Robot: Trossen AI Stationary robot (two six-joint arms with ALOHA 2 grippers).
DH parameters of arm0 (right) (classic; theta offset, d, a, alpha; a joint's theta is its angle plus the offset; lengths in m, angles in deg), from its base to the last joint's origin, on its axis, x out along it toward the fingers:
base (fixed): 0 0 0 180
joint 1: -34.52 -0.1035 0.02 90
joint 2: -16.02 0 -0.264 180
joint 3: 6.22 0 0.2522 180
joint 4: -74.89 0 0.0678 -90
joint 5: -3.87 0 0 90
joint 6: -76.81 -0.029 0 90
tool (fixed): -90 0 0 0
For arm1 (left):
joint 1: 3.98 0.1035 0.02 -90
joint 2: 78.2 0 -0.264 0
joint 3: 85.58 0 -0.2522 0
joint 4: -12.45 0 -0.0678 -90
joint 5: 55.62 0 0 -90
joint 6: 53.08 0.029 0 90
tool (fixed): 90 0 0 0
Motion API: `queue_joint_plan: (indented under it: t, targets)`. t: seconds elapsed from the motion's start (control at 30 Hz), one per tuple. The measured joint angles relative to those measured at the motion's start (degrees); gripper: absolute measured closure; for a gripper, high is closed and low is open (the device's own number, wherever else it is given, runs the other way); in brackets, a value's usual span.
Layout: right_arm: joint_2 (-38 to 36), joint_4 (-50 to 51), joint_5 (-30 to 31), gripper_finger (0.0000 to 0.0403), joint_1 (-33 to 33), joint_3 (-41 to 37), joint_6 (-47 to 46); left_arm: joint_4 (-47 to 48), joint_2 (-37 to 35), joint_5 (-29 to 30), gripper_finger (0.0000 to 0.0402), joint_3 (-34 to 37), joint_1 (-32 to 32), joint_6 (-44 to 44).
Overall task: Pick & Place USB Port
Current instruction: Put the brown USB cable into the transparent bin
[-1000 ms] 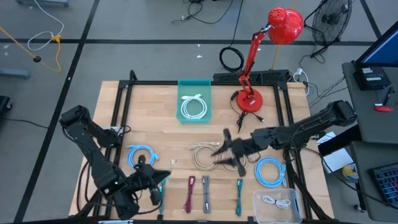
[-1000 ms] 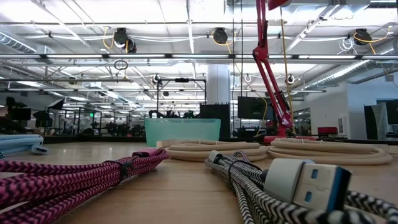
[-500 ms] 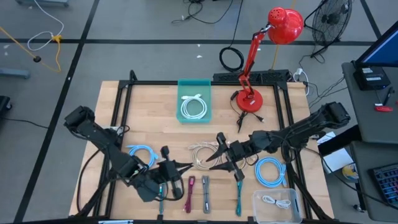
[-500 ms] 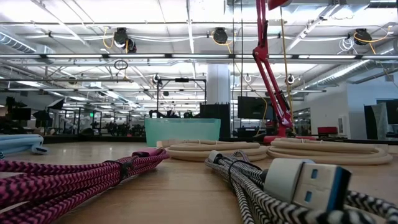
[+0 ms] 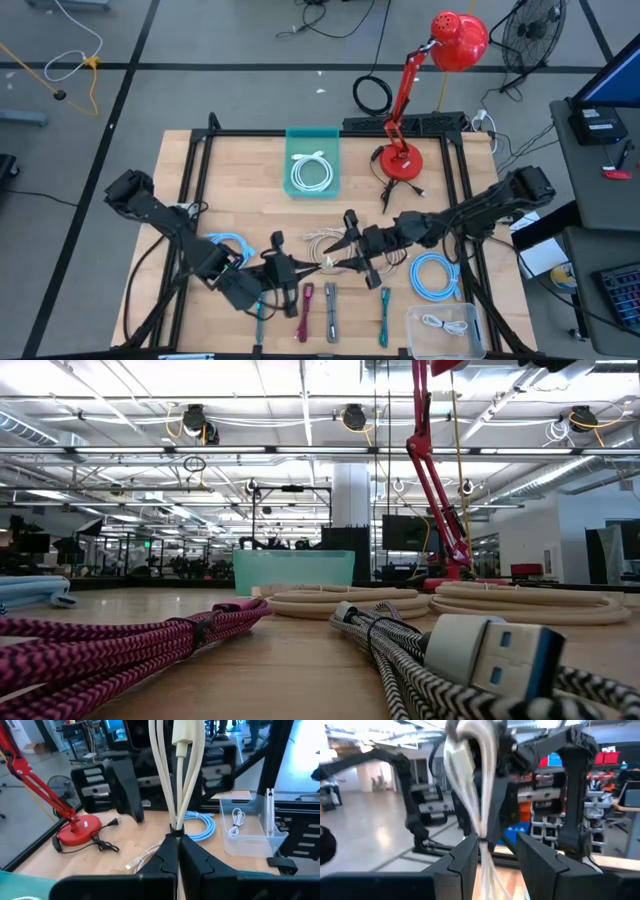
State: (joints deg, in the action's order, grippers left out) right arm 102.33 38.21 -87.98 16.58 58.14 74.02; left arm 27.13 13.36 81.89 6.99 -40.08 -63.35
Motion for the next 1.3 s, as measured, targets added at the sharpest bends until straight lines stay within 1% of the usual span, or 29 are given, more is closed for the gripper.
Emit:
queue_joint_plan:
  t: [0.3, 0.7, 0.77, 0.87, 1.1, 1.17, 1.23, 1.3]
  targets:
    - [0.0, -0.6, 0.2, 0.0275, -0.9, 0.0, 1.1, 0.1, 1.3, -2.7, 0.0401, 0.0, 1.6, -0.4]
    - [0.0, -0.5, 0.1, 0.0279, -1.0, 0.0, 0.4, -0.6, 1.8, -4.1, 0.0401, 0.0, 3.4, -0.1]
    - [0.0, -0.4, 0.1, 0.0287, -1.0, 0.0, 0.0, -0.6, 1.8, -4.1, 0.0401, 0.0, 3.4, 0.0]
    - [0.0, -0.3, 0.1, 0.0311, -1.0, 0.0, 0.0, -0.7, 1.8, -4.1, 0.0401, 0.0, 3.3, 0.1]
    - [0.0, -0.2, 0.2, 0.0387, -1.0, 0.0, 0.0, -0.7, 1.8, -4.4, 0.0399, 0.0, 3.0, -0.4]
    - [-0.1, 0.3, 0.1, 0.0393, -1.1, 0.0, 0.0, -0.6, 1.8, -5.9, 0.0392, 0.0, 2.7, -0.4]
    - [-1.0, 2.5, 0.1, 0.0388, -1.3, 0.0, -0.7, 0.4, 1.8, -6.6, 0.0378, 0.0, 1.9, -0.7]
    - [-2.6, 5.7, 0.4, 0.0383, -1.4, 0.0, -1.0, 3.7, 1.2, -6.9, 0.036, 0.0, 0.5, -2.4]
